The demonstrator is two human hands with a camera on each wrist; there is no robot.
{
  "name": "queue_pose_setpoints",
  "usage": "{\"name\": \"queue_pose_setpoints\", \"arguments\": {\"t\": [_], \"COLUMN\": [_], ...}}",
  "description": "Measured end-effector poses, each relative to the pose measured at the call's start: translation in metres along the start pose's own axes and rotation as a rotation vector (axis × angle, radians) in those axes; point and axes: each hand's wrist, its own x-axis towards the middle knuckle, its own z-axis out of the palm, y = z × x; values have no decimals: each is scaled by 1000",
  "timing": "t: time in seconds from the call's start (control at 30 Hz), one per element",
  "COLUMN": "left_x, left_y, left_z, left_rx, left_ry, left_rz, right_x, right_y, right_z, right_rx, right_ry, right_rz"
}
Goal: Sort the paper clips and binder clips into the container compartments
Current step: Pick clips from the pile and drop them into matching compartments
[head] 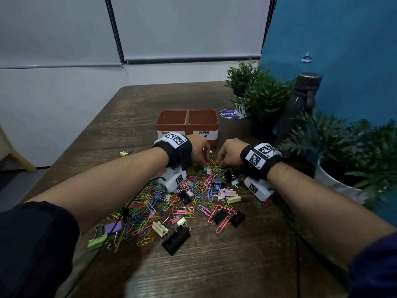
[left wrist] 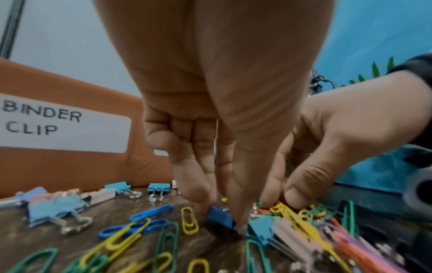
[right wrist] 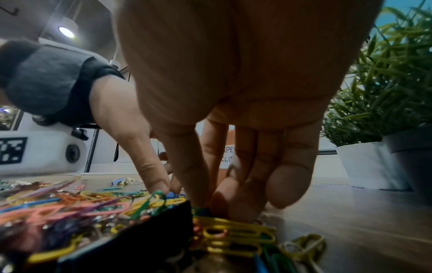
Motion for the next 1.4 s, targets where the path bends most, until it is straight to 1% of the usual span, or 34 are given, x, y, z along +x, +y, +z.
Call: {"name": "queue_pose_setpoints", "arguments": {"t": [0.17,0.27,0.33,0.4,0.5,0.57,0.63,0.77,0.9,1.07,1.17,1.23,1.33,1.37,1.4], "left_x": [3,3,-1,-11,-27,-31,-33,-38,-42,-46,-46,-46,-46,-46,-46], "left_y": [-11,-16,-15,-8,6,8,6,7,7,10,9,10,13,14,15], "left_z": [-16,-19,-17,-13,-4,4,10,15,19,16,18,18,16,16,16], "left_rx": [42,58,50,0,-41,-22,-28,-62,-46,-14,-13,-28,-27,-27,-31], "left_ry": [148,151,154,133,3,-35,-14,21,31,97,84,59,63,73,85], "left_rz": [-70,-112,-72,25,143,177,180,163,145,116,140,173,183,180,181], "right_x": [0,0,0,-1,-5,-13,-23,-36,-39,-41,-40,-33,-16,-12,-8], "right_y": [-2,-4,-3,-1,4,5,5,6,7,8,11,17,30,33,35], "right_z": [0,1,1,1,-2,-5,-7,-4,-2,-4,-13,-22,-30,-29,-27], "right_rx": [-14,-27,-31,-17,30,73,103,82,79,184,320,404,384,369,361], "right_ry": [-7,-7,-5,-5,68,105,57,-99,-107,-98,-47,61,288,318,313], "right_rz": [0,0,2,5,-13,-29,-35,-9,24,26,9,40,185,234,269]}}
